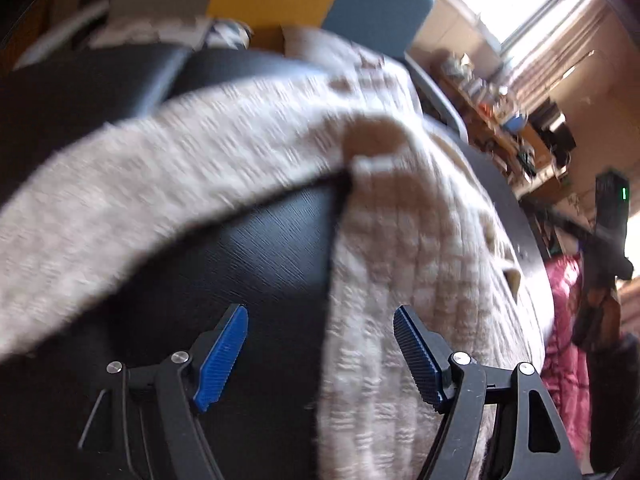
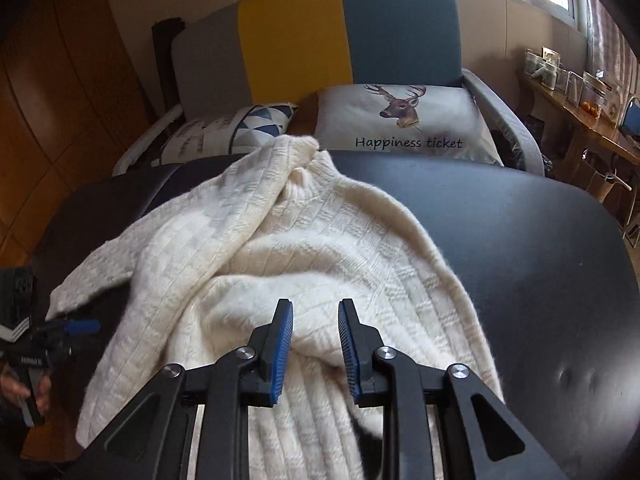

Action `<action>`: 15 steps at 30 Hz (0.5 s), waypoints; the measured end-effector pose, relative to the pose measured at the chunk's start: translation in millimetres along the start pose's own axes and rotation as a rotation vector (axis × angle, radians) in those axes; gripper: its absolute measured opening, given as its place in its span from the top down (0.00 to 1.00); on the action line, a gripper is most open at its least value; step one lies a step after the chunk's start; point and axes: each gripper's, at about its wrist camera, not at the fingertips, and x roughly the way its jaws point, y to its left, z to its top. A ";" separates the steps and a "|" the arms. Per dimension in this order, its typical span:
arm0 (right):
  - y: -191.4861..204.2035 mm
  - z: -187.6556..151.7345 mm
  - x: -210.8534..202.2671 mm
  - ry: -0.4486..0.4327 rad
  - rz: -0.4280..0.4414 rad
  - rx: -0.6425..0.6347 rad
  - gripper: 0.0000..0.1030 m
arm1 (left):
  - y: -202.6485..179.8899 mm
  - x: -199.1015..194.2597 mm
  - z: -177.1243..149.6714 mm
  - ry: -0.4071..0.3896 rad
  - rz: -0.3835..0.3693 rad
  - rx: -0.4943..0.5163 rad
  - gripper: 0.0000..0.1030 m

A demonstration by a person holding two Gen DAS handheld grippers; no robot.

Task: Fold clothes

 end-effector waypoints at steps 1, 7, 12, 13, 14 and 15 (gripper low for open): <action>-3.9 2.0 11.2 0.032 -0.019 0.001 0.77 | -11.9 2.5 -0.6 -0.009 0.042 0.060 0.18; -33.1 -1.5 70.8 0.176 -0.135 0.001 0.77 | -28.4 6.7 -13.3 0.024 0.228 0.210 0.46; -46.8 -3.4 63.9 0.159 -0.088 0.004 0.77 | -2.1 -17.6 -4.2 0.036 0.164 0.113 0.56; -47.0 -0.3 61.3 0.160 -0.077 0.010 0.77 | 2.8 -24.8 5.0 0.013 0.151 0.099 0.56; -46.7 3.4 57.9 0.159 -0.060 0.017 0.77 | 7.2 -33.2 17.0 -0.023 0.139 0.086 0.55; -45.4 8.5 52.8 0.137 -0.034 0.017 0.77 | 11.6 -41.6 28.9 -0.060 0.127 0.073 0.47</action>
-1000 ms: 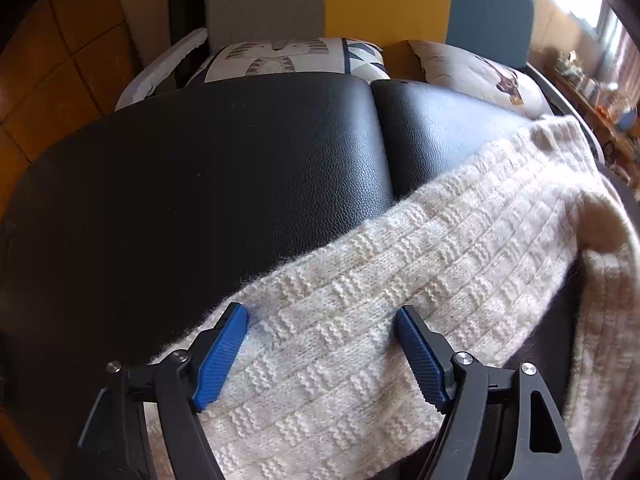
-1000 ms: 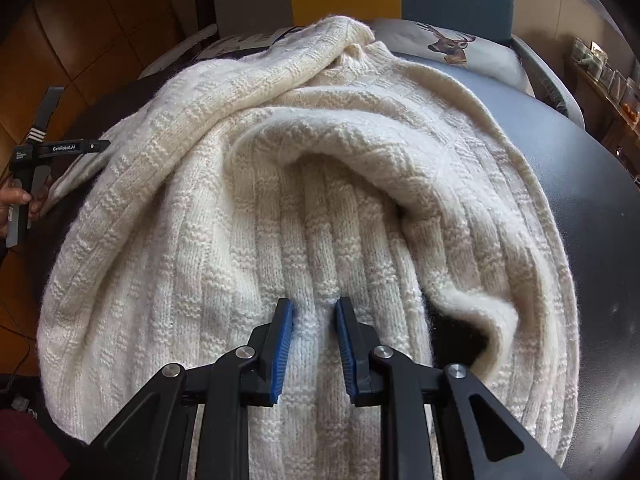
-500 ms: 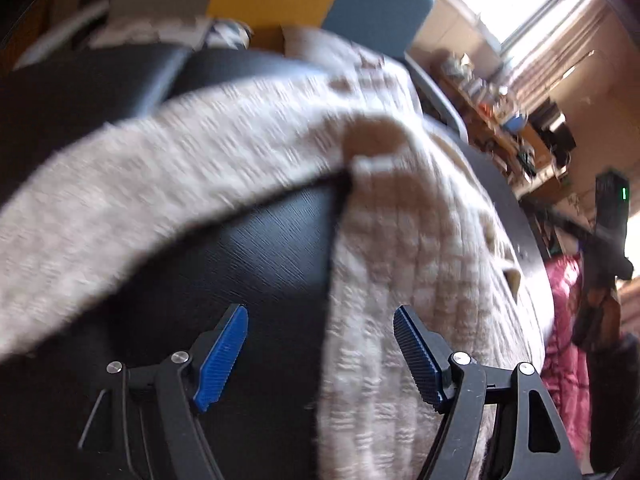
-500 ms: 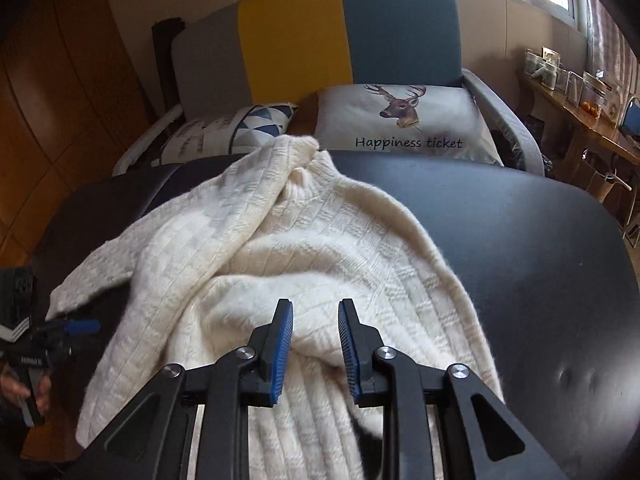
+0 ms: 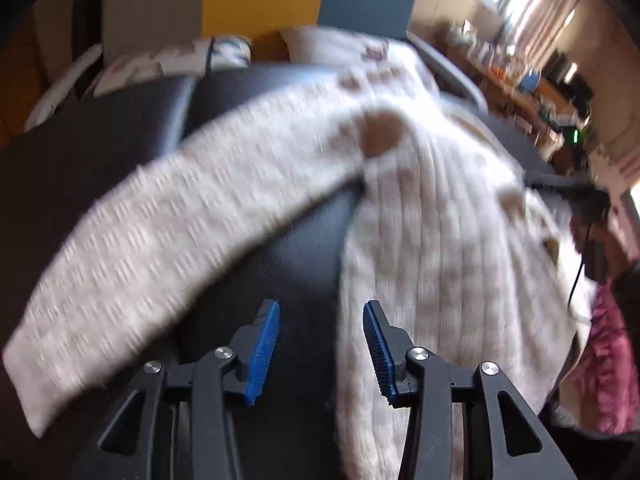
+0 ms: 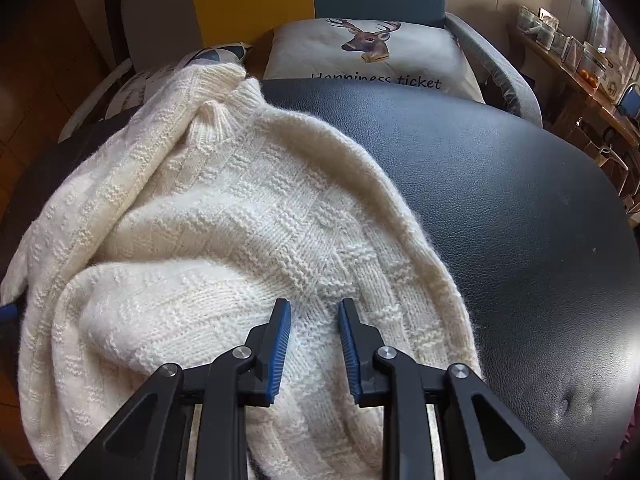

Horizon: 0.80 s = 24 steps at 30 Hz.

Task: Fold clothes

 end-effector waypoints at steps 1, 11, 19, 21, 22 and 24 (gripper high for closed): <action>2.3 5.8 -7.7 -0.039 0.028 -0.010 0.75 | 5.8 -5.3 14.5 -0.039 -0.004 -0.011 0.38; 40.0 81.4 8.7 -0.111 0.005 -0.188 0.75 | -20.5 69.0 172.1 -0.128 -0.036 0.128 0.33; 41.2 82.5 70.2 -0.044 -0.058 -0.290 0.69 | -46.7 167.8 203.2 0.047 -0.001 0.210 0.34; 45.9 76.3 70.2 -0.085 -0.094 -0.341 0.70 | -47.1 186.3 196.6 0.068 0.082 0.235 0.39; 47.0 76.2 70.2 -0.082 -0.113 -0.347 0.77 | -48.4 188.8 192.7 0.057 0.104 0.251 0.39; 48.4 75.7 69.7 -0.081 -0.149 -0.358 0.91 | -47.3 184.3 186.8 0.034 0.110 0.253 0.46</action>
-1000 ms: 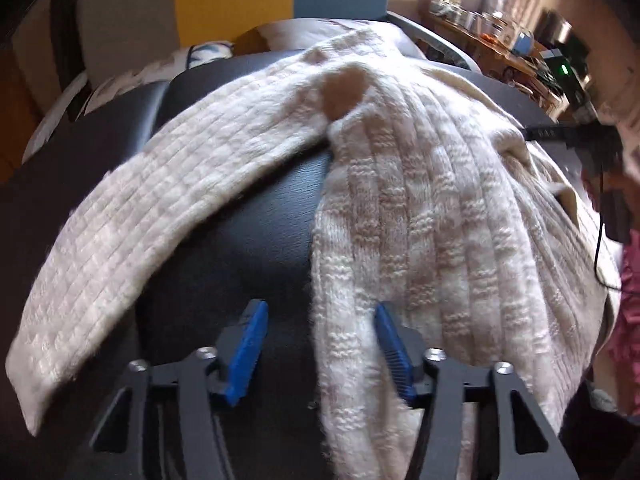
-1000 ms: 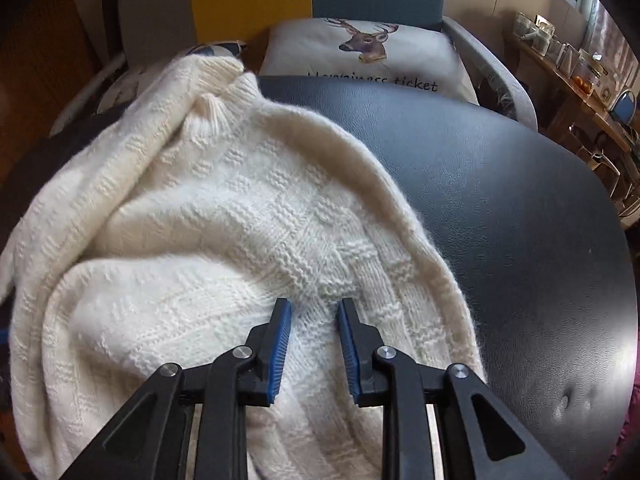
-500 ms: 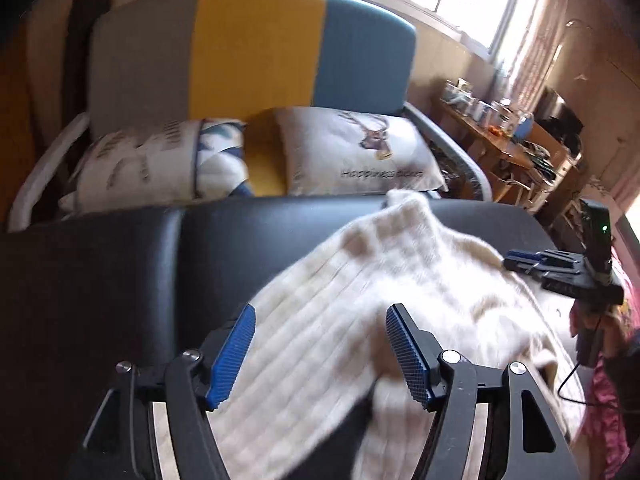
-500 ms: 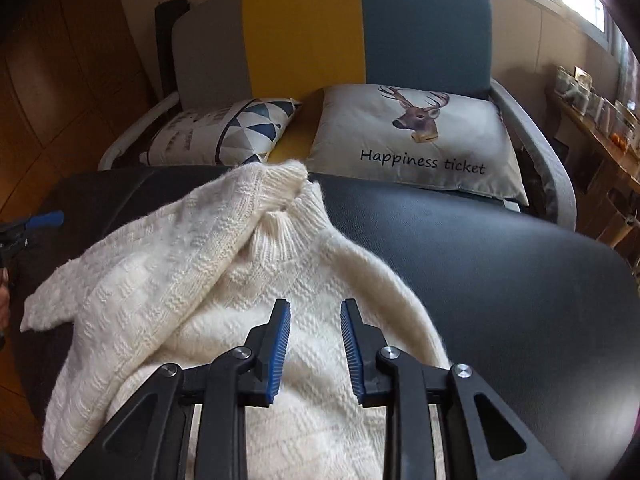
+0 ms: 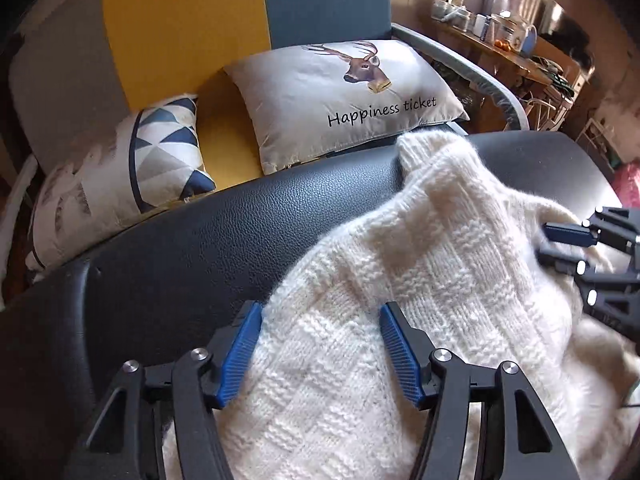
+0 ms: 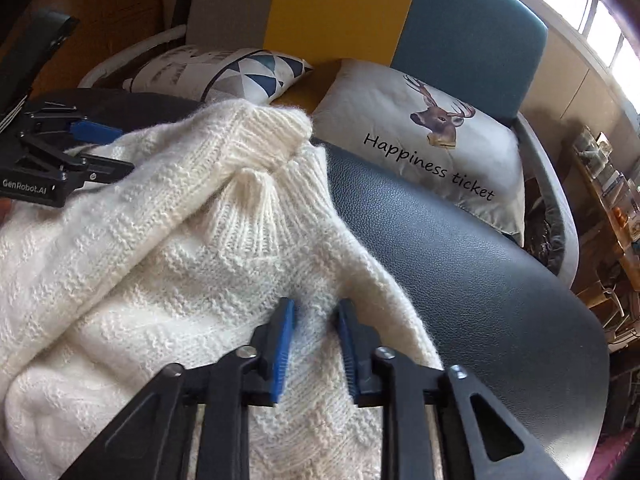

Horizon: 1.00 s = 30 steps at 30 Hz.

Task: Fold clothes

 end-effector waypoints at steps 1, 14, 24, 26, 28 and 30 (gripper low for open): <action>-0.1 -0.7 -0.9 -0.005 -0.015 -0.005 0.92 | 2.1 -1.7 -2.7 -0.006 0.001 -0.006 0.53; -20.7 -3.8 7.5 0.018 -0.184 -0.017 0.89 | 25.7 -10.9 -16.0 -0.017 0.018 -0.096 0.56; -1.3 -57.2 -108.0 -0.120 0.134 0.150 0.80 | 50.8 -133.2 -123.1 -0.104 -0.192 -0.331 0.39; 8.0 -84.9 -124.9 -0.091 0.183 0.163 0.78 | 42.7 -145.8 -161.2 -0.074 -0.211 -0.338 0.39; 15.7 -113.9 -134.2 -0.040 0.222 0.186 0.78 | 32.5 -155.4 -198.7 -0.042 -0.223 -0.345 0.39; 22.1 -141.5 -135.6 0.025 0.248 0.210 0.78 | 20.7 -159.6 -229.5 -0.009 -0.253 -0.369 0.39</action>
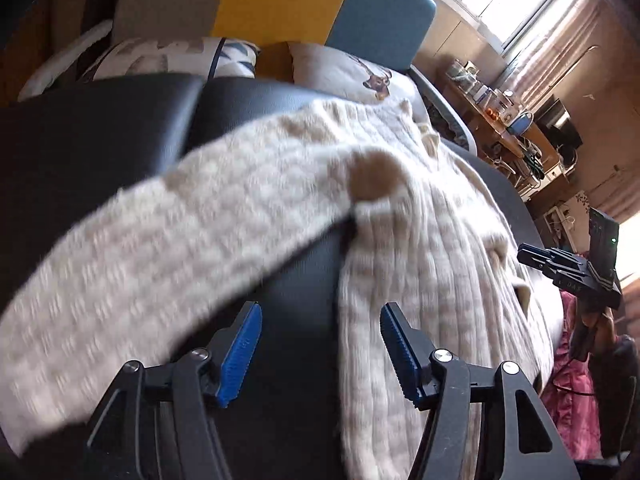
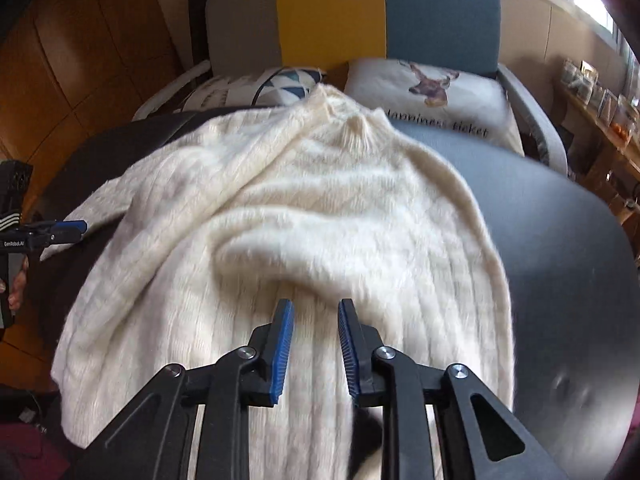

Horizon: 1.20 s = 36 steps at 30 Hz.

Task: Fold clothes

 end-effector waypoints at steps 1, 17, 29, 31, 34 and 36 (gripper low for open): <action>-0.1 -12.5 1.9 0.029 -0.001 0.013 0.78 | -0.4 -1.1 -15.9 0.018 -0.014 -0.015 0.38; 69.6 -101.1 -9.9 0.134 -0.118 -0.066 0.91 | -36.8 -24.4 -68.4 -0.052 0.101 0.052 0.90; 50.8 -119.8 -36.0 0.184 -0.118 0.025 0.85 | 37.2 -70.5 -95.8 -0.074 0.056 -0.205 0.71; 56.3 -112.2 -46.8 0.113 -0.091 0.039 0.85 | 73.9 -103.1 -95.9 -0.158 0.140 -0.294 0.61; 67.5 -98.8 -64.5 -0.017 -0.048 0.056 0.78 | 135.5 -148.9 -101.0 -0.259 0.302 -0.443 0.44; 78.7 -87.2 -69.1 -0.083 -0.016 0.063 0.77 | 174.7 -169.0 -106.8 -0.284 0.382 -0.534 0.44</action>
